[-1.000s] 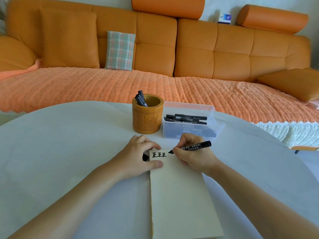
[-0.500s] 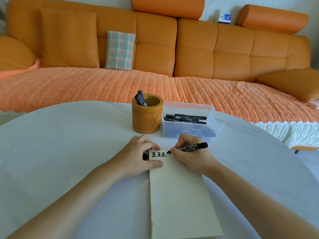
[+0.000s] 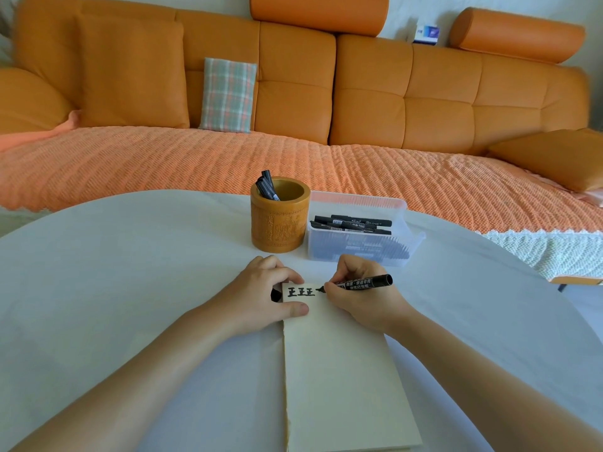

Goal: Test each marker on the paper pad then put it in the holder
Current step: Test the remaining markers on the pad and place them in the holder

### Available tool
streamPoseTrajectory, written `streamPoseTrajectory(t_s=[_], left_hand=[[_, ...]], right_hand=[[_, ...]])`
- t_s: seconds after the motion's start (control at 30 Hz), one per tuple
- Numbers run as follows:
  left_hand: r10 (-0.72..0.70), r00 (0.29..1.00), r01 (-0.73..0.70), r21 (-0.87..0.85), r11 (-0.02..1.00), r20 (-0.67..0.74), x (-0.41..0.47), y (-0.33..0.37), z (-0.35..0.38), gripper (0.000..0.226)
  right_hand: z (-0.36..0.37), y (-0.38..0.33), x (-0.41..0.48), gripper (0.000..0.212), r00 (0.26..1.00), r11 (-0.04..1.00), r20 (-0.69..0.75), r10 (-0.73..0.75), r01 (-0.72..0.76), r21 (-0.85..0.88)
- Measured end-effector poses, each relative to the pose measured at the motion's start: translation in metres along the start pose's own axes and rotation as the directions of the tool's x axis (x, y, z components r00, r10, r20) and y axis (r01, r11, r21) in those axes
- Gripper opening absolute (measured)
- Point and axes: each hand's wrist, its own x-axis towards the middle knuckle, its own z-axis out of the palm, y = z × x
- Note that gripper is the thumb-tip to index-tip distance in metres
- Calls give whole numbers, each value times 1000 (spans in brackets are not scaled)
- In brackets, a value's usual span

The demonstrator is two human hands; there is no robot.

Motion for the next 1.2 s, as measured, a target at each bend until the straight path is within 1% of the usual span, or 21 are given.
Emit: streamPoseTrajectory(t_s=[0.2,0.33,0.47,0.63,0.8,0.93,1.03,1.1,1.2], left_hand=[[6,1000,-6,0,1000,1,0,-1,1,48],[2,1000,-2,8,1000,4,0,-1,-1,49],[5,1000,-5,15,1000,1,1,1,0,50],[1,1000,-1,1,1000,-3,0,0,0,48],[0,1000,0,7,1000,-4,0,0,0,49],[-3,1000,3,12,1000,-2,0,1,0,49],[-8,1000,8,11,1000,3,0,1,-1,49],[-12,1000,12,13,1000,4,0,1,-1,50],[-12,1000,11,14,1000,9,0,1,0,50]], right_hand=[[-2,-2,0,29,998,999,61,22,-23,25],[-1,-1,1,30,1000,999,16,21,-22,47],[-1,0,3,29,999,1000,31,17,-17,1],[0,1,1,28,1000,1000,9,4,-5,14],[-2,-1,-1,24,997,1000,76,-11,9,19],[-1,-2,-1,23,998,999,66,-19,16,48],[-1,-3,-2,26,996,998,92,-22,17,55],[-2,-3,-1,26,995,999,98,-14,10,41],[-4,-2,0,25,996,1000,88,6,-4,-29]])
